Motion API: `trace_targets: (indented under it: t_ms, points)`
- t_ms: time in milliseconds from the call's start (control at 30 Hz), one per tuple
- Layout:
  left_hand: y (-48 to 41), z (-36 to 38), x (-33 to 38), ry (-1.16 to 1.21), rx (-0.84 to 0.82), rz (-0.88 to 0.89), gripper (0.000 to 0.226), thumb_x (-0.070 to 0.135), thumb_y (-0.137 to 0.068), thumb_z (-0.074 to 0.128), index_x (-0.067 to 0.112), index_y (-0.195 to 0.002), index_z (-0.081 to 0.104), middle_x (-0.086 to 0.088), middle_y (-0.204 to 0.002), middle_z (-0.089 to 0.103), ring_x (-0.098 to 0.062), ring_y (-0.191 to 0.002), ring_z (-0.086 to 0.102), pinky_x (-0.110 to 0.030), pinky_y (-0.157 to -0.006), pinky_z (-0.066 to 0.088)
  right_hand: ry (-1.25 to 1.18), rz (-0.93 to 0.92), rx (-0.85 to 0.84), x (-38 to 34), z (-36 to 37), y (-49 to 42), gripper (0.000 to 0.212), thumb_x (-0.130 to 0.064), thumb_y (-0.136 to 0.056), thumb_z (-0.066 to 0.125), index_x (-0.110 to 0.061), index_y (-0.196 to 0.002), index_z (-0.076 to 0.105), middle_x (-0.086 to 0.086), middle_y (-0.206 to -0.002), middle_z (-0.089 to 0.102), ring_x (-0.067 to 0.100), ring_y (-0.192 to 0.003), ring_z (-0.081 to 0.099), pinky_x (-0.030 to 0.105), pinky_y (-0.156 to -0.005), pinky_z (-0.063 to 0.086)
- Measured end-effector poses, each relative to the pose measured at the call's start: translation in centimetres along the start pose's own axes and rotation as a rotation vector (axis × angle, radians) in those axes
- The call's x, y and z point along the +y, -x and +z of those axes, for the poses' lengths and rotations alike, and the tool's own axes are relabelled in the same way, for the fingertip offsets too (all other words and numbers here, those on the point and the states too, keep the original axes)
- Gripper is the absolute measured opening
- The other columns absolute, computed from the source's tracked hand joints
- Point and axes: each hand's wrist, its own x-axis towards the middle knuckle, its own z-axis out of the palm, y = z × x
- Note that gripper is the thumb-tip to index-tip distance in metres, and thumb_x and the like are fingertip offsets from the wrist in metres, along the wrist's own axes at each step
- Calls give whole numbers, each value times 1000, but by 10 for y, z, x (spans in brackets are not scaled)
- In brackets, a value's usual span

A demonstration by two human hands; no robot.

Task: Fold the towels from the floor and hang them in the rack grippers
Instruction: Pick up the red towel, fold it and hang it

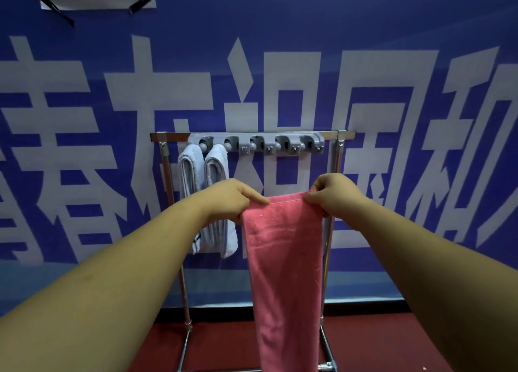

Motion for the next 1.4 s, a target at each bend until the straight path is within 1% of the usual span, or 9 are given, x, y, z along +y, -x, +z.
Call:
trace_targets:
  t_ms: [100,200,367,667,933,1067,1133,1233,1400]
  points:
    - [-2,12,1,112,51,-39,51,-15,-94,50,16,-118,83,-6,-110,79,-24,-93,79,-34,-77,67,-40,25,-41,-6,10,3,9,-7,-91,71,-9,-82,68,16,-81,75,29,-69,74,40,-65,66]
    - [-4,23,4,195,63,-45,52,-19,-90,50,12,-115,82,-8,-97,80,-16,-81,77,-26,-69,63,-89,26,-121,-14,19,6,5,-4,-91,69,-3,-88,73,20,-80,78,34,-77,79,45,-75,68]
    - [-8,25,2,232,87,5,44,-13,-91,63,13,-125,75,-14,-113,71,-20,-88,73,-23,-68,60,-198,35,-169,-19,25,9,7,2,-94,67,-1,-95,73,20,-84,79,33,-78,80,44,-76,68]
    - [-13,27,2,298,209,13,32,-3,-85,80,12,-113,73,-19,-106,75,-22,-79,77,-23,-65,60,-164,-73,-127,-25,39,9,20,-6,-95,73,-12,-107,58,18,-82,78,29,-69,79,49,-75,67]
    - [-14,28,7,265,235,8,30,0,-82,87,10,-107,74,-18,-99,77,-28,-88,80,-34,-76,67,-150,-101,-173,-35,37,15,14,-5,-97,66,-8,-109,59,18,-87,78,28,-72,80,47,-76,67]
    - [-12,25,6,243,237,13,25,-2,-82,85,7,-104,75,-19,-98,78,-27,-85,80,-29,-70,65,-180,-101,-265,-38,31,19,22,4,-98,52,-9,-106,68,17,-89,79,27,-82,80,39,-79,67]
    - [-11,23,7,249,223,22,23,-3,-84,83,5,-103,76,-21,-99,78,-27,-85,81,-29,-70,65,-136,-141,-295,-37,29,19,22,6,-98,57,-9,-103,72,14,-90,79,23,-82,81,36,-79,67]
    - [-8,20,9,264,186,42,21,-4,-85,82,4,-103,75,-21,-101,78,-27,-87,81,-31,-74,66,-64,-209,-285,-33,29,18,8,-5,-97,72,-12,-100,73,10,-90,80,20,-79,80,35,-79,67]
    - [-4,14,11,250,116,71,21,-4,-85,81,3,-105,76,-23,-101,78,-30,-92,81,-43,-86,67,71,-312,-218,-33,30,16,2,-14,-97,74,-15,-99,73,7,-83,79,18,-74,79,38,-76,67]
